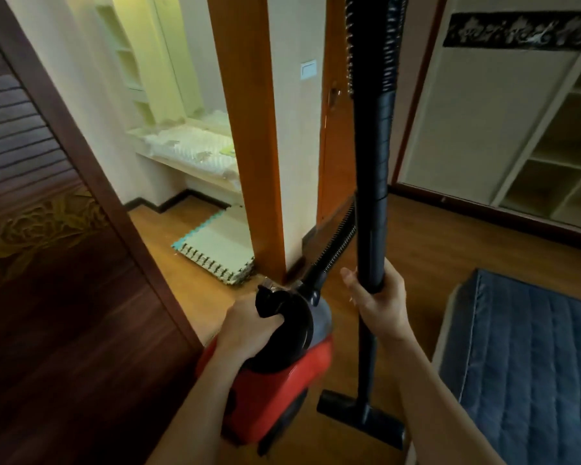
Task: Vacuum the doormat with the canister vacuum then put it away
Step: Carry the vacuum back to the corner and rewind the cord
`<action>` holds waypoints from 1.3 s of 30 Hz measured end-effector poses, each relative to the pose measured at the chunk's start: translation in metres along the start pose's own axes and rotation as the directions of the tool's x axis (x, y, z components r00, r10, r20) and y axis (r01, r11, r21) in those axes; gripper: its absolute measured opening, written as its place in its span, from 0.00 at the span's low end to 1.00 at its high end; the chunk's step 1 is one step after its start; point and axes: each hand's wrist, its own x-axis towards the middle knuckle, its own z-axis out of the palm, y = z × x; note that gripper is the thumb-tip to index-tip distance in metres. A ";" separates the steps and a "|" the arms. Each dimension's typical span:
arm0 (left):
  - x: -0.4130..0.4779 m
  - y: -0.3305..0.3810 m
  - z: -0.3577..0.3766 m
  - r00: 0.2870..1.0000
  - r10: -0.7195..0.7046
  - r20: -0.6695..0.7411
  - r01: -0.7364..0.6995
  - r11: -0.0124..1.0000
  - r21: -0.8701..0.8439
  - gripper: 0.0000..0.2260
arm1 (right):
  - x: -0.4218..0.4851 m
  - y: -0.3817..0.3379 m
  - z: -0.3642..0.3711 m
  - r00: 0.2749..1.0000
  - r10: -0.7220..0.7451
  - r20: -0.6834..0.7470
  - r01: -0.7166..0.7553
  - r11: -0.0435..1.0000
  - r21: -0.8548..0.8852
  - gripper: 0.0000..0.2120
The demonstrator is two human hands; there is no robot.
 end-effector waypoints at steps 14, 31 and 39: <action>0.174 0.092 0.116 0.975 0.131 0.180 -0.135 0.991 0.013 0.09 | 0.122 0.097 -0.114 0.973 0.081 -0.216 -0.116 0.981 -0.156 0.15; 0.449 0.191 0.210 0.908 0.185 0.375 -0.162 0.982 -0.092 0.05 | 0.340 0.229 -0.156 0.889 0.138 -0.436 -0.288 0.910 -0.299 0.12; 0.525 0.246 0.252 0.902 0.282 0.328 -0.269 0.959 -0.087 0.11 | 0.412 0.288 -0.198 0.880 0.142 -0.453 -0.295 0.912 -0.286 0.13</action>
